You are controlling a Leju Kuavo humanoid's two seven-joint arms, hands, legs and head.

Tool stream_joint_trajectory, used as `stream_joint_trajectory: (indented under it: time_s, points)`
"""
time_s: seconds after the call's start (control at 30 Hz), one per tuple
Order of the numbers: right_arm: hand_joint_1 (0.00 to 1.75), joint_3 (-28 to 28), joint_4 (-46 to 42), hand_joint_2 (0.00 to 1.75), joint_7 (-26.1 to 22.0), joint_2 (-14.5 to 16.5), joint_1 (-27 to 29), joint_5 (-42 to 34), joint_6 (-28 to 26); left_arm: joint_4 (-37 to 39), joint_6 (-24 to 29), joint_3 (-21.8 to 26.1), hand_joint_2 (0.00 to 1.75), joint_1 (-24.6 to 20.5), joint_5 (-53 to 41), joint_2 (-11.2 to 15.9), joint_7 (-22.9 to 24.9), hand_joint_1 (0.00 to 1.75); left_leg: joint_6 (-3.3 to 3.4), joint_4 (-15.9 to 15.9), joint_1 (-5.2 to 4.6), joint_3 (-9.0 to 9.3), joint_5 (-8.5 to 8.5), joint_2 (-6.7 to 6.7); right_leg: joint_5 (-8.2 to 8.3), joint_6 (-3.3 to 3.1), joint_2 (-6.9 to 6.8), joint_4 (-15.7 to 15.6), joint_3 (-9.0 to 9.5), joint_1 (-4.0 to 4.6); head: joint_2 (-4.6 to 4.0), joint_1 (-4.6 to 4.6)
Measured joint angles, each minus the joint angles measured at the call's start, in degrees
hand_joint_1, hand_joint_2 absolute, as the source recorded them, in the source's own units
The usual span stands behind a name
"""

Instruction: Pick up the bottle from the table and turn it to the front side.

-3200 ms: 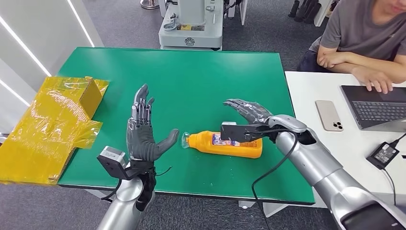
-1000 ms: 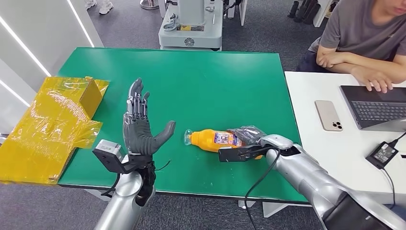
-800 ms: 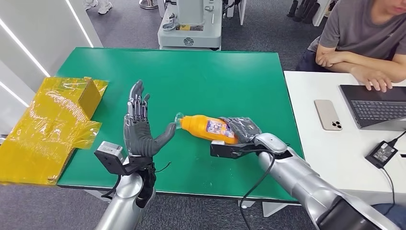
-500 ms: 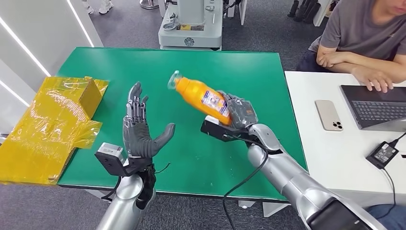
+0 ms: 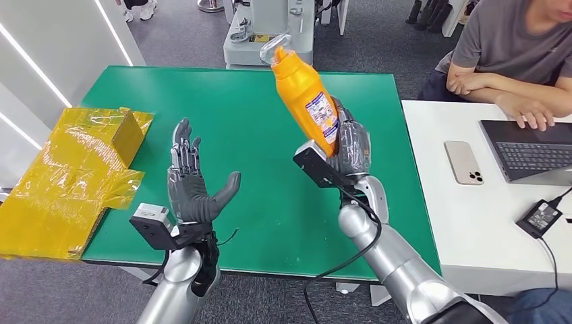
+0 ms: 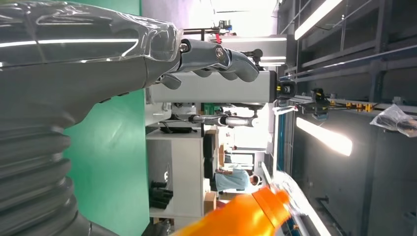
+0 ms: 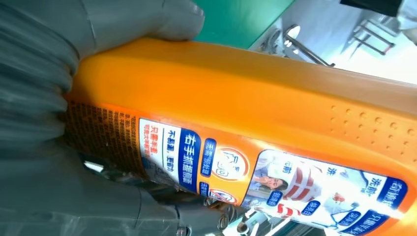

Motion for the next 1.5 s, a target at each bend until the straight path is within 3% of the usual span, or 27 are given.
stream_joint_trajectory:
  time_s: [0.2, 0.4, 0.67, 0.83, 1.5]
  points:
    - [1.75, -2.5, -3.5, 1.75, -6.7, 1.2, 3.9, -1.9, -1.0, 0.0, 0.3, 0.0, 1.75, 0.4, 0.5, -0.4, 0.2, 0.00, 0.00, 0.0, 0.00, 0.00, 0.00, 0.00, 0.00, 0.00, 0.00, 0.0, 0.00, 0.00, 0.00, 0.01]
    - [1.75, -2.7, -6.6, 1.75, -10.8, 2.1, 7.4, -1.4, 6.4, 0.5, -1.2, 0.0, 1.75, 0.4, -1.0, -0.4, 2.5, 0.00, 0.00, 0.0, 0.00, 0.00, 0.00, 0.01, -0.01, 0.01, 0.00, 0.0, -0.01, 0.00, 0.00, 0.01]
    - [1.75, -2.7, -6.9, 1.75, -12.8, 2.1, 8.9, 1.2, 16.6, 1.9, -8.1, 0.0, 1.75, 0.5, -1.5, -0.3, 2.6, 0.00, 0.00, 0.0, 0.00, 0.00, 0.00, 0.02, -0.01, 0.01, 0.01, 0.0, -0.01, 0.00, 0.00, 0.01]
    - [1.75, -2.7, -6.9, 1.75, -12.8, 2.1, 9.7, 2.7, 21.2, 2.4, -9.5, 0.0, 1.75, 0.4, -1.9, -0.3, 2.7, 0.00, 0.00, 0.0, 0.00, 0.00, 0.00, 0.02, -0.01, 0.01, 0.01, 0.0, -0.01, 0.00, 0.00, 0.01]
    - [1.75, -1.9, -5.3, 1.75, -15.1, 2.7, 8.6, 6.1, 26.9, 3.5, -8.4, 0.0, 1.75, -0.6, -0.3, -0.2, 3.3, 0.00, 0.00, 0.0, 0.00, -0.01, 0.00, 0.01, -0.01, 0.01, 0.00, 0.0, -0.01, 0.00, 0.00, 0.01]
